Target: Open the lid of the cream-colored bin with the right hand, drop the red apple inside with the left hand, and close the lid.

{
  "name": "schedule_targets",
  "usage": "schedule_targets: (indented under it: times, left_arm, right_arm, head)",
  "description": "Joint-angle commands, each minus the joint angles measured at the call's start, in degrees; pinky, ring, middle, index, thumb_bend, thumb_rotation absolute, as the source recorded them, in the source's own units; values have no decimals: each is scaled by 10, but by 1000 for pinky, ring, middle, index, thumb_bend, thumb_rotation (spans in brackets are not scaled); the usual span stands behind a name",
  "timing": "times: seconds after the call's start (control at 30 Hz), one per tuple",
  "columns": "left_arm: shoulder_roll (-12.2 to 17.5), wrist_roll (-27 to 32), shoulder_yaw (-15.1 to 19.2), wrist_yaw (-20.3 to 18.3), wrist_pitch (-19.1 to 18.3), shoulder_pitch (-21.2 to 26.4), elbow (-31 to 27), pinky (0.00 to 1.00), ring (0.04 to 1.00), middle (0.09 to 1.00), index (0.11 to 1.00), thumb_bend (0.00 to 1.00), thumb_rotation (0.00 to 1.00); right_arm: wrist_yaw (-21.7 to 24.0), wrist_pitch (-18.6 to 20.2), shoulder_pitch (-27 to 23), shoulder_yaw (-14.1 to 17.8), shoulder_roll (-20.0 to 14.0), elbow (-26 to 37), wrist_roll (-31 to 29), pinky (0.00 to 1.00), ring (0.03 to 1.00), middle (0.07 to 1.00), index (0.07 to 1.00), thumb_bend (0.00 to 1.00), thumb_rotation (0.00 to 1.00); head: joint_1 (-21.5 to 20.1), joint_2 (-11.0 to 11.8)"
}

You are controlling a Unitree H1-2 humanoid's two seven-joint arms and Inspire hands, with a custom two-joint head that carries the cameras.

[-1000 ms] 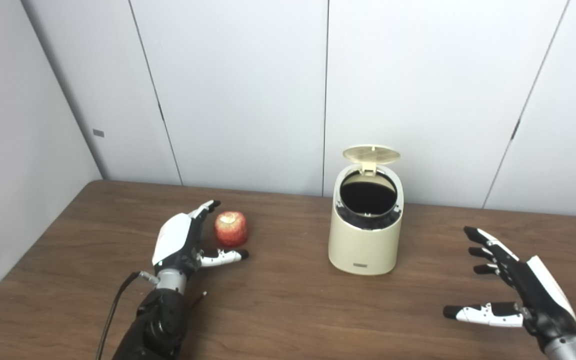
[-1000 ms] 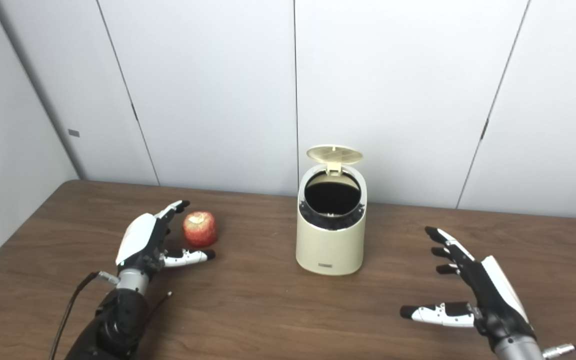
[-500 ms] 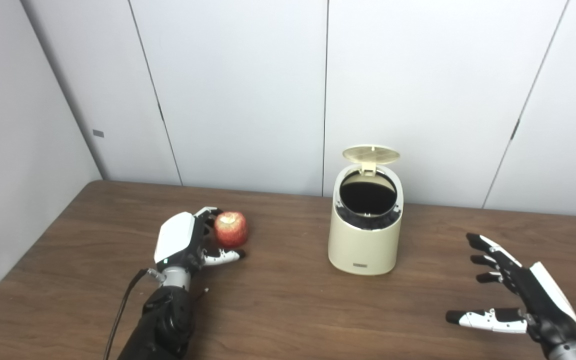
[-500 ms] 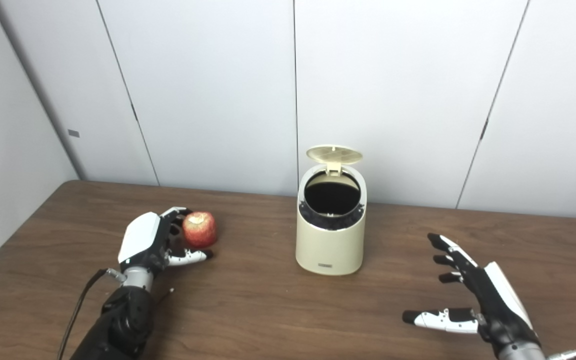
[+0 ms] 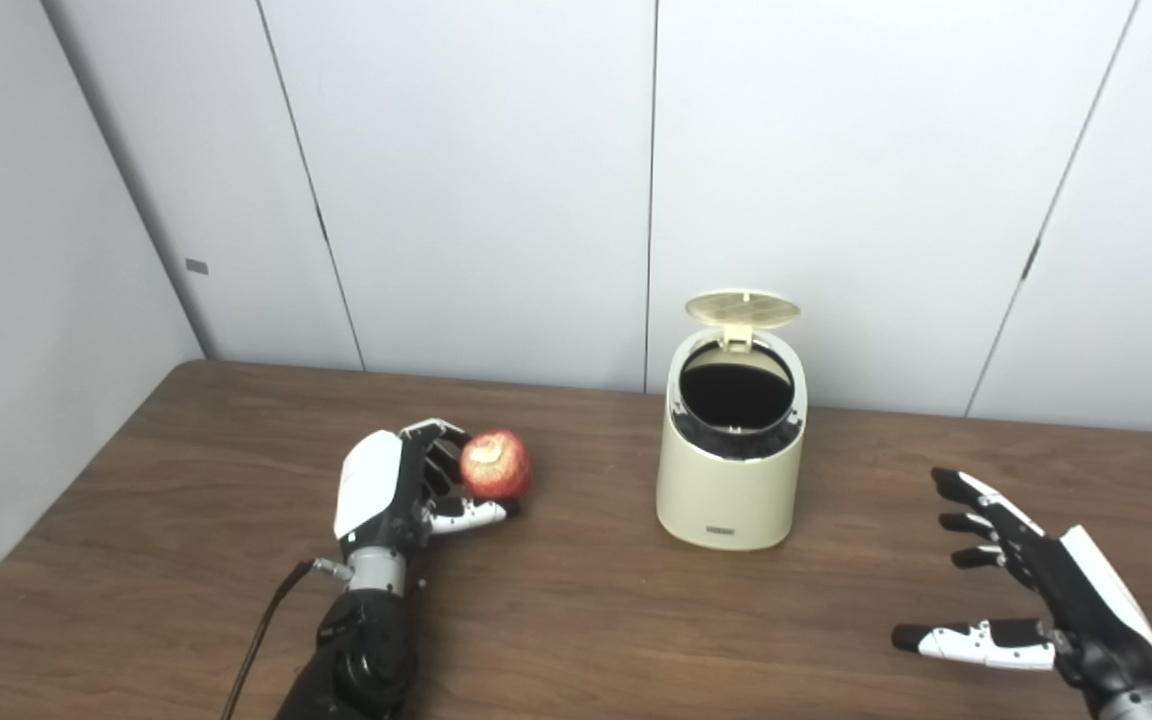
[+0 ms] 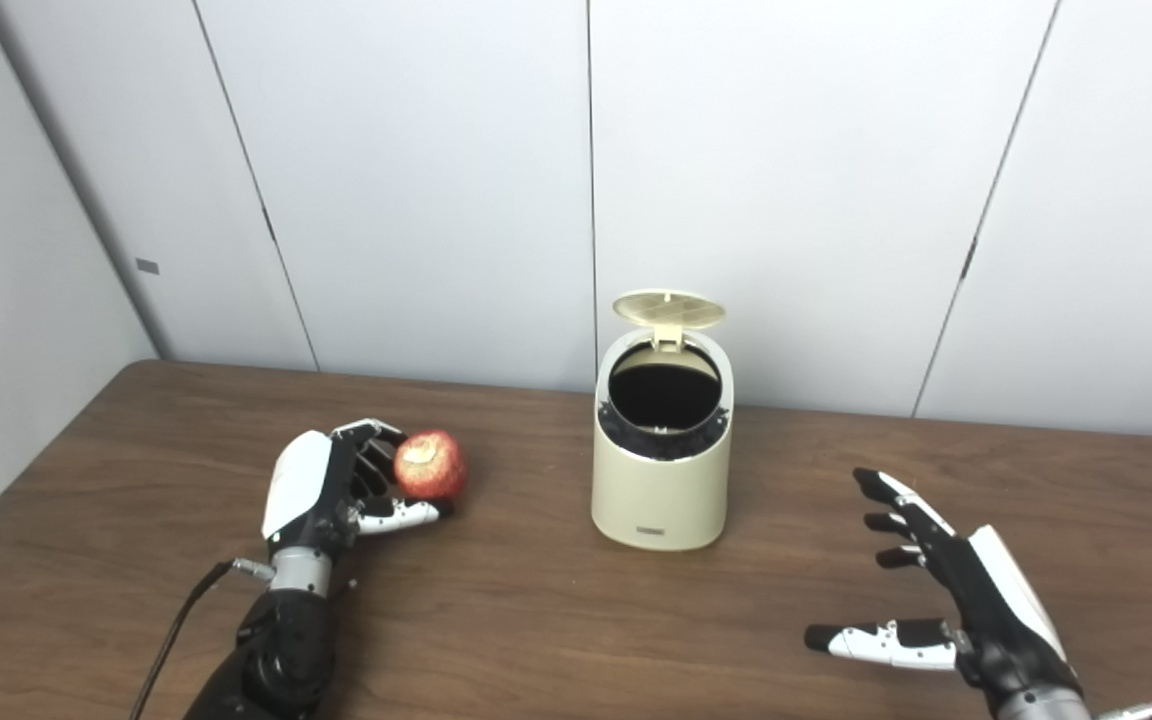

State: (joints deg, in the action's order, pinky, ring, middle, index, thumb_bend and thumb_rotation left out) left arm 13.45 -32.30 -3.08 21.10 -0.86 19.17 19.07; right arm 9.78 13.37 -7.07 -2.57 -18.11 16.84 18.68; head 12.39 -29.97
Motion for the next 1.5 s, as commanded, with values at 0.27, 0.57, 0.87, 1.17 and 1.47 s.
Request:
schedule_targets:
  times: [0.27,0.57,0.87,1.17,1.47]
  left_arm:
    - [-17,26,22,53,78,13,-53,318,368,429,508,521,0]
    - [-33,60,22,-6,57,25,-156,295,369,429,511,520,0]
    - [-58,67,8,-59,29,56,-199,286,361,428,515,520,0]
    - [-92,69,-20,-77,35,83,-170,283,364,434,507,522,0]
    - [-125,53,-37,-58,59,103,-102,301,372,435,513,521,0]
  right_arm:
    - [-3,0,-13,1,-3,26,6,688,823,891,876,765,155]
    - [-13,-14,-19,-3,6,2,5,674,831,896,870,785,155]
    - [-16,-20,-24,-18,11,-7,26,665,833,899,872,798,186]
    - [-16,-15,-24,-22,18,-2,35,690,840,898,875,786,200]
    - [-15,-14,-19,-27,21,9,41,708,838,899,878,784,213]
  head:
    - [-6,2]
    - [-40,6]
    - [-75,8]
    - [-90,7]
    - [-99,6]
